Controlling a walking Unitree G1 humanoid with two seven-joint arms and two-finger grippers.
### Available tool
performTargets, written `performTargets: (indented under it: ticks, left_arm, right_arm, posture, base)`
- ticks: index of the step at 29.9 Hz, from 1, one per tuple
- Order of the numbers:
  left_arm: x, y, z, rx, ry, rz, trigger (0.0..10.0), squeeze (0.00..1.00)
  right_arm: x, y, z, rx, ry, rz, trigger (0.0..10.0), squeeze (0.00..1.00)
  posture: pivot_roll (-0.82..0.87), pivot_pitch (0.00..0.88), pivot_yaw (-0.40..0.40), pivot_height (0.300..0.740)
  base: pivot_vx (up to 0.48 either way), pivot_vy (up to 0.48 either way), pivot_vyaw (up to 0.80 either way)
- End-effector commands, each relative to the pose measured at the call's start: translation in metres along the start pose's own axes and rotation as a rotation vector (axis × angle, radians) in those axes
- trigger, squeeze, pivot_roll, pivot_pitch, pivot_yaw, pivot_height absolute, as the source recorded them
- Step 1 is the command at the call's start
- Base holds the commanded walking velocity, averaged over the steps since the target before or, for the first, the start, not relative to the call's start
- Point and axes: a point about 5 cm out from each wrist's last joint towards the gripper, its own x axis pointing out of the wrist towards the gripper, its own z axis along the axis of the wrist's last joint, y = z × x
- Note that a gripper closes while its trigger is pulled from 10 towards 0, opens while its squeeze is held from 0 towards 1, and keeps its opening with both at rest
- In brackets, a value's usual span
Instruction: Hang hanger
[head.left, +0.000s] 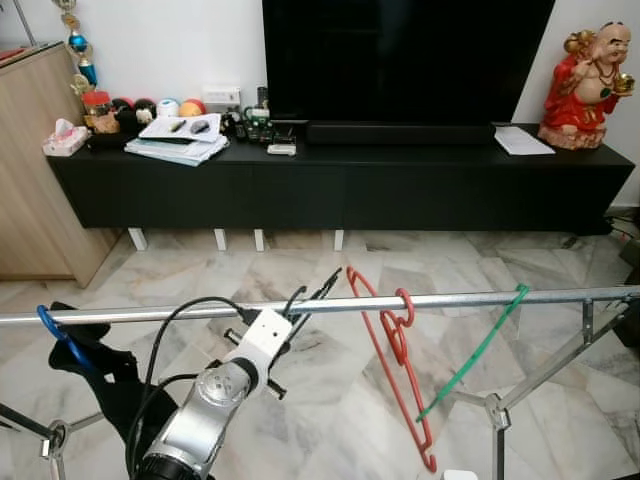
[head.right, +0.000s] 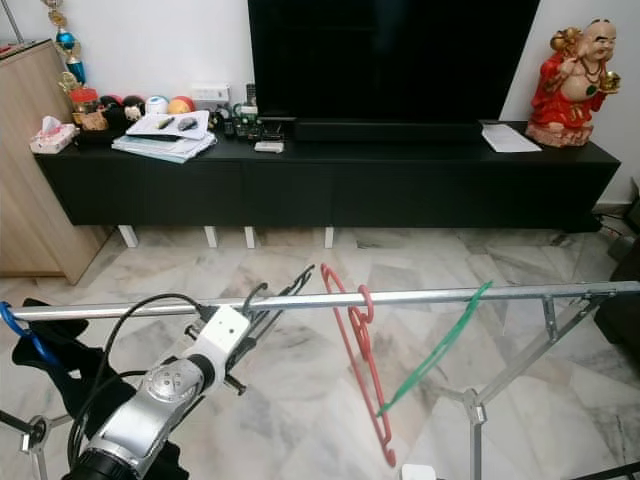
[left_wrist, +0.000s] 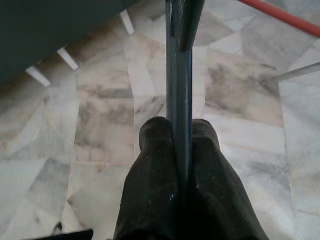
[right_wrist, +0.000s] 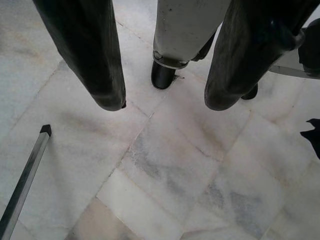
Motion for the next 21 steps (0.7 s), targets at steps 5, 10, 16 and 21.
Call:
performTargets:
  ticks: [5,10,16,21]
  left_arm:
    - [0.002,0.001,-0.005,-0.023,0.059,-0.006,10.0,0.00]
    - [0.000,-0.001,-0.013,-0.035,0.089,-0.016,10.0,0.00]
    - [0.000,-0.001,-0.015,-0.097,0.096,-0.009,10.0,0.00]
    - [-0.001,0.002,-0.014,-0.113,0.083,0.012,10.0,0.83]
  right_arm:
    - [0.000,0.001,0.000,0.001,0.001,0.000,10.0,0.00]
    - [0.000,0.001,0.001,-0.001,0.000,0.001,10.0,0.00]
    - [0.000,0.000,0.001,-0.006,0.000,0.001,10.0,0.00]
    - [0.000,0.000,0.002,-0.012,0.000,0.002,10.0,0.00]
  posture:
    - [0.05,0.000,0.006,0.740]
    - [0.05,0.000,0.003,0.740]
    - [0.06,0.000,-0.001,0.740]
    - [0.06,0.000,-0.003,0.740]
  base:
    - [0.000,0.000,0.00]
    - [0.000,0.000,0.00]
    - [0.000,0.000,0.00]
    - [0.000,0.000,0.00]
